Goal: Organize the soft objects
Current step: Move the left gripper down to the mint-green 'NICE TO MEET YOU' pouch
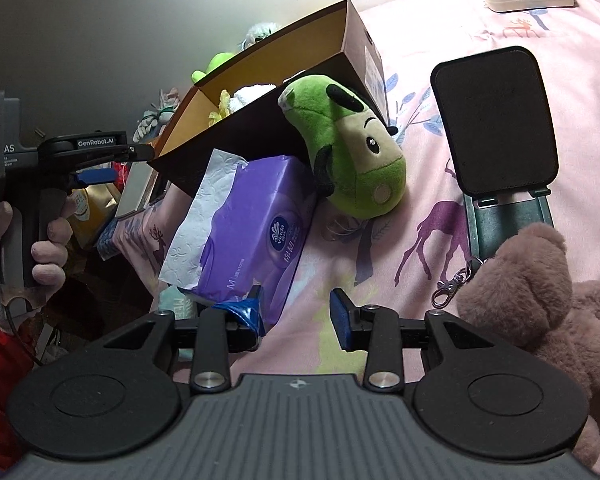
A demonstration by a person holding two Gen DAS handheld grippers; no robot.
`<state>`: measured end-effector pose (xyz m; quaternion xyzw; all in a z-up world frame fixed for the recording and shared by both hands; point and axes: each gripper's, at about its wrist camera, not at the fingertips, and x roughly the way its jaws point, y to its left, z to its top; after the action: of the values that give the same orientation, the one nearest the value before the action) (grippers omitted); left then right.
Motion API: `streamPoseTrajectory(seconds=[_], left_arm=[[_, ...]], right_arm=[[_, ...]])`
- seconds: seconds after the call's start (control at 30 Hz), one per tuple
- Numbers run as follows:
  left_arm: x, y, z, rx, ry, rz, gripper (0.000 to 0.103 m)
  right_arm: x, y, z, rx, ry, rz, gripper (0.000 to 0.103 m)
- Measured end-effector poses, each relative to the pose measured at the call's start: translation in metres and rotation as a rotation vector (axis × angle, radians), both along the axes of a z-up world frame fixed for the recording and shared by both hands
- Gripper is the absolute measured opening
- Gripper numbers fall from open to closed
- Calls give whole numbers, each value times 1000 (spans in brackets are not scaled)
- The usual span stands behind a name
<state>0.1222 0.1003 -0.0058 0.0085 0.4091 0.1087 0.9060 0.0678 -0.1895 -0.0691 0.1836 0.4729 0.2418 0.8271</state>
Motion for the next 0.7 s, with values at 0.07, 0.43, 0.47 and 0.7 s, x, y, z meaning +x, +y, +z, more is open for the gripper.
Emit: streamPoseTrajectory(seconds=[0.07, 0.43, 0.47, 0.7], left_arm=[[-8, -3, -4, 3, 18, 17, 74], [-42, -23, -18, 8, 64, 78, 75], [-44, -25, -19, 8, 68, 82, 75], [-61, -32, -29, -1, 92, 119, 76]], right_arm=[[0, -3, -1, 2, 2, 11, 19], [-6, -18, -3, 21, 12, 71, 19], [-6, -20, -3, 23, 12, 75, 19], [-9, -35, -7, 31, 17, 81, 19]])
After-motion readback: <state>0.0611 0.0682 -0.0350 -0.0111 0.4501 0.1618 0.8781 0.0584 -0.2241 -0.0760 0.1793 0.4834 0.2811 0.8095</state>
